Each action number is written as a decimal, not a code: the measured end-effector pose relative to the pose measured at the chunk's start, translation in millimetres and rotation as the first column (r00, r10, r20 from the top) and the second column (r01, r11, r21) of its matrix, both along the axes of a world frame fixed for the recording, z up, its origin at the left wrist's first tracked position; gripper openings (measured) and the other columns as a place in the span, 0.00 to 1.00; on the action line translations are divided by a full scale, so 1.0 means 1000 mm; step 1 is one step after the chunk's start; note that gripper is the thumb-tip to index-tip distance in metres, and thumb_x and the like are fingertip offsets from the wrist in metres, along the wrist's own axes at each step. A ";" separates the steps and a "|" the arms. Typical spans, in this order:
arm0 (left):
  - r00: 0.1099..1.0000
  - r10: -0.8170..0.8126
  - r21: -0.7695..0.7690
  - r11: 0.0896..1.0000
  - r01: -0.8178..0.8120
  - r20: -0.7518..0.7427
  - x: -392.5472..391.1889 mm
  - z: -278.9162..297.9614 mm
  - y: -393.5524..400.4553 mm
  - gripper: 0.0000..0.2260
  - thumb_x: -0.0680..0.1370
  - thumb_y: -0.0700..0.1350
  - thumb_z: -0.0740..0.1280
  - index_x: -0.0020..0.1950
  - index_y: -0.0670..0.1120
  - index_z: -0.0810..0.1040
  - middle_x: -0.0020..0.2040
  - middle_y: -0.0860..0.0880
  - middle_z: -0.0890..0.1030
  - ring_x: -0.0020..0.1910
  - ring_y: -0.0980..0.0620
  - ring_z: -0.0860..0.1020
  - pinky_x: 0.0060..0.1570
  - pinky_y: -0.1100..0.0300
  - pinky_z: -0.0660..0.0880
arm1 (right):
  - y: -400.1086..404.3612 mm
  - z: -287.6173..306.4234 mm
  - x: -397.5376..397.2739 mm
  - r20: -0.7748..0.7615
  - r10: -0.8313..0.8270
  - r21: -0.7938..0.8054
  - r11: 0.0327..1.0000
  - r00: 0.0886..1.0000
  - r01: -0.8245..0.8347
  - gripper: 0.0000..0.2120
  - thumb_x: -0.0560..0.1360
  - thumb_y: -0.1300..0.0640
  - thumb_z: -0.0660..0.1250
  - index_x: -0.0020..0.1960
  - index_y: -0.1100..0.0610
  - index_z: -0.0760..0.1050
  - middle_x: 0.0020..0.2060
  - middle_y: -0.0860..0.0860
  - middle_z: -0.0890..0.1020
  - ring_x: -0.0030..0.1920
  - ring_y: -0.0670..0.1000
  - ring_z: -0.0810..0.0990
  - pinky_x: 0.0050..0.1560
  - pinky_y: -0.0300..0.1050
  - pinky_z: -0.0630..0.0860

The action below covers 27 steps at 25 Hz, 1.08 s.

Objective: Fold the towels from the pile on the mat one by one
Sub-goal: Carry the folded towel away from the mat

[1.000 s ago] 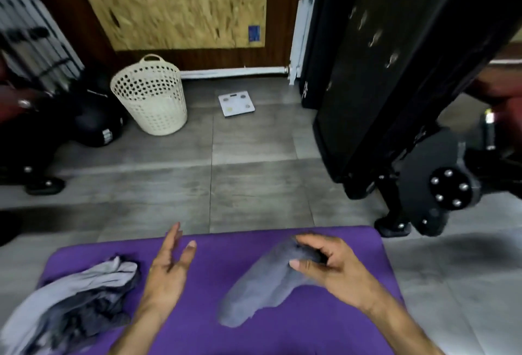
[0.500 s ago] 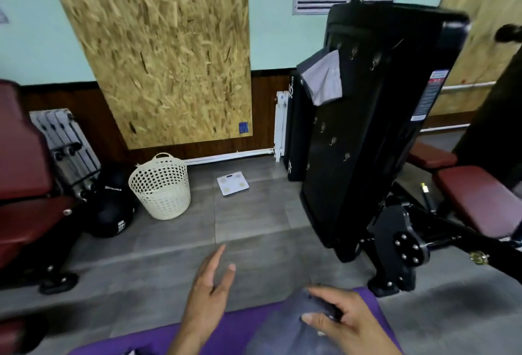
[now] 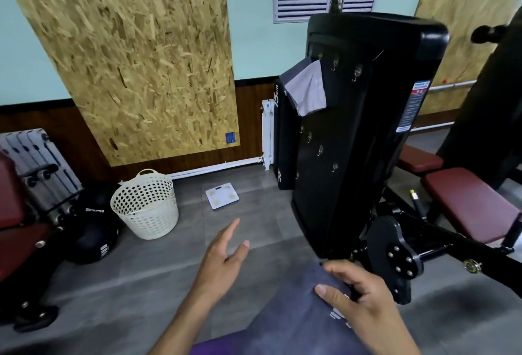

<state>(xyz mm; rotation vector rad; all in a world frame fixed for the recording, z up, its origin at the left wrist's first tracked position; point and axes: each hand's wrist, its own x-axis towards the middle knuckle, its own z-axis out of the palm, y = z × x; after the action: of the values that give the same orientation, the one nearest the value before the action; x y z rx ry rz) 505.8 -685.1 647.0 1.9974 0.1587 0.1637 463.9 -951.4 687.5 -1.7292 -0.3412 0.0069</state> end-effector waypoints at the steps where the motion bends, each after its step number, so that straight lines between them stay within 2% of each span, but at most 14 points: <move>1: 1.000 0.005 0.004 1.000 -0.005 -0.007 0.021 0.000 -0.009 0.23 0.78 0.49 0.68 0.73 0.59 0.67 0.71 0.60 0.69 0.70 0.63 0.65 0.70 0.64 0.60 | -0.005 0.001 0.016 0.011 -0.005 -0.003 1.000 1.000 0.005 0.22 0.60 0.29 0.74 0.46 0.42 0.82 0.43 0.46 0.86 0.45 0.45 0.84 0.47 0.34 0.77; 3: 1.000 0.023 -0.007 1.000 -0.023 -0.012 0.063 -0.001 -0.024 0.23 0.78 0.49 0.68 0.72 0.59 0.68 0.71 0.60 0.70 0.70 0.62 0.66 0.72 0.60 0.61 | -0.019 0.000 0.053 0.021 -0.005 -0.007 1.000 1.000 0.005 0.18 0.61 0.34 0.77 0.45 0.43 0.82 0.41 0.46 0.85 0.44 0.44 0.84 0.46 0.34 0.77; 5: 0.998 0.053 -0.033 0.998 -0.054 -0.033 0.103 -0.004 -0.033 0.22 0.78 0.49 0.69 0.71 0.61 0.69 0.70 0.60 0.70 0.70 0.61 0.67 0.73 0.55 0.62 | -0.031 0.002 0.090 -0.005 0.028 0.011 1.000 1.000 -0.027 0.10 0.65 0.47 0.80 0.44 0.43 0.83 0.40 0.46 0.86 0.43 0.43 0.83 0.45 0.33 0.76; 6: 0.998 0.055 -0.038 0.998 -0.057 -0.038 0.122 -0.004 -0.037 0.22 0.77 0.50 0.69 0.70 0.62 0.69 0.70 0.60 0.71 0.70 0.61 0.67 0.73 0.55 0.63 | -0.038 0.002 0.110 -0.019 0.045 0.017 0.999 0.999 -0.045 0.09 0.66 0.55 0.79 0.43 0.43 0.83 0.40 0.46 0.86 0.42 0.42 0.83 0.45 0.34 0.76; 8: 0.997 0.039 -0.042 0.998 -0.042 -0.061 0.153 -0.005 -0.041 0.22 0.77 0.51 0.69 0.68 0.66 0.69 0.70 0.62 0.70 0.70 0.62 0.66 0.73 0.54 0.63 | -0.046 0.005 0.144 -0.036 0.064 -0.001 0.998 0.997 -0.064 0.14 0.68 0.62 0.77 0.43 0.43 0.83 0.39 0.45 0.85 0.41 0.40 0.82 0.44 0.34 0.76; 9: 0.998 0.031 -0.032 0.999 -0.032 -0.057 0.176 -0.004 -0.043 0.21 0.77 0.51 0.69 0.68 0.67 0.69 0.70 0.61 0.70 0.71 0.62 0.66 0.73 0.55 0.62 | -0.049 0.009 0.166 -0.022 0.079 -0.016 0.997 0.997 -0.079 0.13 0.69 0.62 0.77 0.44 0.44 0.83 0.38 0.44 0.85 0.41 0.40 0.81 0.44 0.33 0.75; 11: 0.997 0.016 -0.014 1.000 -0.017 -0.073 0.210 -0.001 -0.039 0.22 0.77 0.51 0.68 0.69 0.65 0.69 0.70 0.61 0.70 0.71 0.62 0.65 0.73 0.56 0.62 | -0.048 0.013 0.200 -0.014 0.093 -0.046 0.995 0.996 -0.094 0.06 0.69 0.53 0.77 0.44 0.46 0.82 0.38 0.44 0.84 0.40 0.40 0.80 0.44 0.32 0.74; 13: 0.998 -0.002 -0.004 1.000 0.002 -0.057 0.257 0.001 -0.033 0.22 0.78 0.52 0.68 0.71 0.64 0.68 0.70 0.61 0.70 0.71 0.62 0.65 0.72 0.56 0.62 | -0.044 0.017 0.244 -0.005 0.065 -0.066 0.996 0.998 -0.065 0.08 0.68 0.47 0.76 0.44 0.47 0.81 0.37 0.43 0.83 0.39 0.39 0.79 0.44 0.32 0.73; 16: 0.999 -0.046 0.003 0.999 0.046 -0.021 0.348 0.004 -0.011 0.22 0.76 0.57 0.68 0.68 0.70 0.66 0.69 0.63 0.70 0.68 0.64 0.68 0.69 0.57 0.66 | -0.033 0.013 0.324 -0.049 0.042 -0.074 0.996 0.998 -0.046 0.08 0.71 0.58 0.76 0.44 0.46 0.82 0.37 0.46 0.82 0.39 0.41 0.78 0.40 0.36 0.74; 18: 0.997 -0.077 -0.005 0.997 0.077 0.013 0.422 0.007 0.010 0.26 0.72 0.65 0.66 0.69 0.71 0.65 0.68 0.65 0.70 0.59 0.65 0.73 0.63 0.61 0.69 | -0.016 0.013 0.387 -0.081 0.029 -0.091 0.995 0.996 -0.037 0.08 0.72 0.60 0.74 0.44 0.46 0.81 0.36 0.47 0.82 0.38 0.42 0.77 0.40 0.37 0.74; 19: 0.994 -0.097 -0.016 0.995 0.098 0.047 0.458 0.013 0.018 0.28 0.70 0.67 0.65 0.70 0.69 0.66 0.68 0.65 0.70 0.58 0.64 0.73 0.64 0.61 0.69 | -0.006 0.015 0.417 -0.080 0.017 -0.092 0.995 0.997 -0.024 0.08 0.73 0.59 0.73 0.44 0.46 0.81 0.36 0.46 0.82 0.38 0.41 0.77 0.41 0.36 0.73; 22: 0.976 -0.201 -0.082 0.975 0.208 0.086 0.554 0.024 0.034 0.24 0.75 0.60 0.68 0.70 0.65 0.67 0.67 0.65 0.72 0.67 0.66 0.69 0.70 0.55 0.66 | 0.024 0.015 0.500 -0.083 -0.117 -0.054 0.992 0.990 0.113 0.10 0.72 0.60 0.73 0.43 0.44 0.82 0.37 0.49 0.83 0.38 0.42 0.78 0.41 0.35 0.74; 25: 0.959 -0.267 -0.065 0.960 0.274 0.095 0.617 0.030 0.030 0.18 0.75 0.58 0.68 0.63 0.72 0.70 0.56 0.68 0.77 0.61 0.64 0.74 0.62 0.57 0.70 | 0.043 0.021 0.563 -0.095 -0.258 -0.007 0.966 0.961 0.259 0.12 0.74 0.62 0.71 0.42 0.44 0.81 0.37 0.50 0.82 0.35 0.42 0.77 0.34 0.36 0.75; 27: 0.948 -0.299 -0.069 0.949 0.307 0.106 0.655 0.038 0.023 0.15 0.74 0.55 0.67 0.58 0.70 0.74 0.51 0.65 0.78 0.54 0.62 0.77 0.57 0.58 0.73 | 0.051 0.030 0.608 -0.057 -0.298 -0.006 0.954 0.953 0.298 0.13 0.75 0.63 0.70 0.43 0.44 0.81 0.36 0.48 0.82 0.34 0.40 0.77 0.32 0.35 0.73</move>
<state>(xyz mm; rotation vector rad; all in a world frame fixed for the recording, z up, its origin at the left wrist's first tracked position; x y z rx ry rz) 1160.7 -662.5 684.8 1.8990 -0.2001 0.0516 1072.2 -900.0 717.4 -1.7594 -0.0348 -0.1634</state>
